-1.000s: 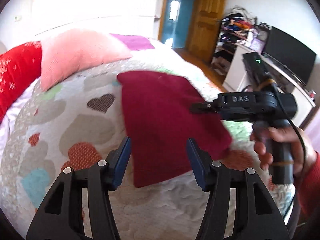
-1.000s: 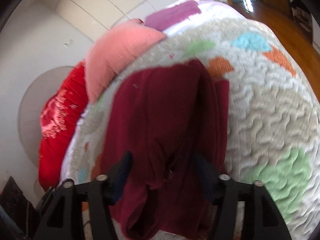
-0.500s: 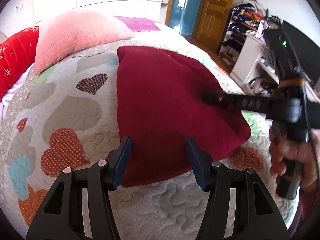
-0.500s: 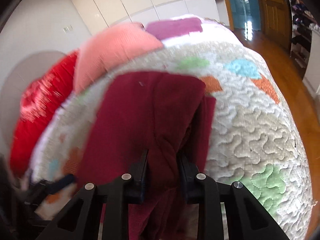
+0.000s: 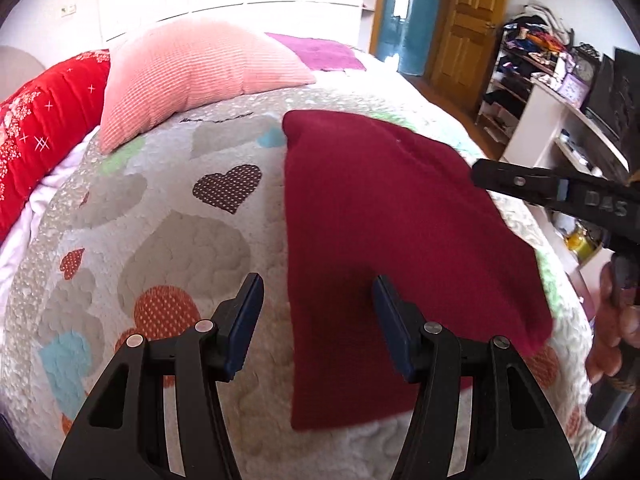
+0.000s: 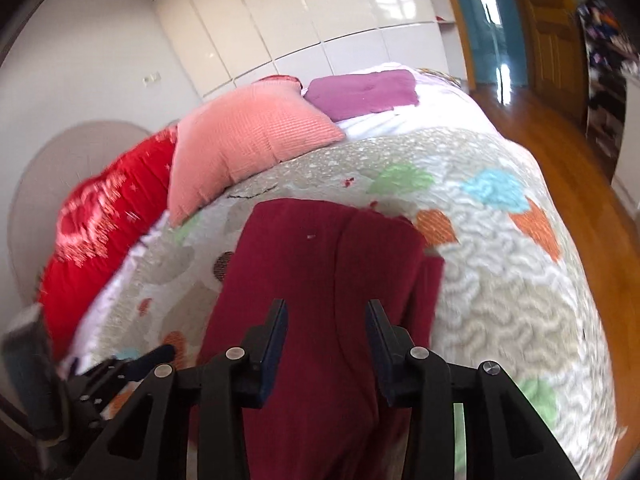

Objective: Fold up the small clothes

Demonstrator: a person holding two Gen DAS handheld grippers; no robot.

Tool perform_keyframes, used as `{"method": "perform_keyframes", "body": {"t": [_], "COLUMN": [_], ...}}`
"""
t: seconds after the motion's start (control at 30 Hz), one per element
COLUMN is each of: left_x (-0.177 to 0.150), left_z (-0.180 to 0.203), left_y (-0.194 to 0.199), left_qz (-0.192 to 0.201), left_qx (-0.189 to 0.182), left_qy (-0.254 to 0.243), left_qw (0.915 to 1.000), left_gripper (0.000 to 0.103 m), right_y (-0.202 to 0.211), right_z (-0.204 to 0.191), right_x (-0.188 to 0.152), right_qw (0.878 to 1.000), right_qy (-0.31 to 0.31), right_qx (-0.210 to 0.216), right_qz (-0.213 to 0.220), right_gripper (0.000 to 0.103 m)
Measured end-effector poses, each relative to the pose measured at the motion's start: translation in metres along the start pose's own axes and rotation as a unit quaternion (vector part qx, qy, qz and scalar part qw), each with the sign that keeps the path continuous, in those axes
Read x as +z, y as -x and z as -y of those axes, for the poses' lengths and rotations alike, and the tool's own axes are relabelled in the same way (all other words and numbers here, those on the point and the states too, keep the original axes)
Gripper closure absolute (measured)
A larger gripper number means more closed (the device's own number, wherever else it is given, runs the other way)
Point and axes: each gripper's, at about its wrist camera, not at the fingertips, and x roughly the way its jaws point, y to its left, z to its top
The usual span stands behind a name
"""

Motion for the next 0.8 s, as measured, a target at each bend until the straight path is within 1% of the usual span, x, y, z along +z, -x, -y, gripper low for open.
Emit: {"method": "perform_keyframes", "body": {"t": [0.1,0.17,0.23,0.37,0.43,0.47,0.53,0.6,0.63,0.7,0.73,0.8], "left_x": [0.004,0.006,0.008,0.01,0.009,0.009,0.007,0.006,0.006,0.005,0.005,0.003], "left_z": [-0.001,0.002,0.005,0.008,0.009,0.009,0.009,0.008,0.008,0.007,0.007,0.01], "left_y": [-0.01,-0.013,-0.018,-0.025,-0.026,-0.024,-0.024,-0.024,-0.024,-0.024,-0.024,-0.023], "left_qz": [-0.003,-0.002,-0.003,-0.007,-0.009,-0.008,-0.006,-0.006,-0.005,-0.005,-0.006,-0.009], "left_qx": [-0.008,-0.007,-0.006,-0.006,-0.005,-0.004,-0.004,-0.006,-0.006,-0.006,-0.006,-0.004], "left_qy": [0.007,0.001,-0.006,-0.003,-0.002,-0.001,-0.001,0.003,0.005,0.009,0.011,0.012], "left_qw": [0.9999,1.0,1.0,1.0,0.9999,1.0,1.0,1.0,1.0,0.9999,0.9999,0.9999], "left_gripper": [0.046,0.046,0.046,0.046,0.046,0.046,0.046,0.046,0.046,0.045,0.045,0.045], "right_y": [-0.034,-0.057,-0.073,-0.082,-0.076,-0.068,-0.044,-0.022,-0.012,-0.001,-0.001,-0.006], "right_z": [0.0,0.004,0.007,0.001,0.001,0.001,0.001,-0.005,-0.007,-0.006,-0.002,0.003], "right_x": [0.008,0.012,0.016,0.022,0.022,0.021,0.016,0.006,-0.002,-0.02,-0.032,-0.046], "right_qw": [1.0,0.998,0.995,0.991,0.992,0.993,0.995,0.996,0.996,0.994,0.993,0.992], "right_qy": [0.009,0.022,0.035,0.062,0.06,0.051,0.033,0.04,0.049,0.055,0.056,0.06], "right_qx": [-0.022,-0.058,-0.08,-0.104,-0.101,-0.092,-0.068,-0.059,-0.064,-0.079,-0.085,-0.094], "right_qz": [-0.018,-0.032,-0.043,-0.053,-0.056,-0.058,-0.057,-0.045,-0.04,-0.045,-0.052,-0.054], "right_gripper": [0.066,0.069,0.07,0.069,0.069,0.069,0.069,0.068,0.067,0.066,0.066,0.063]}}
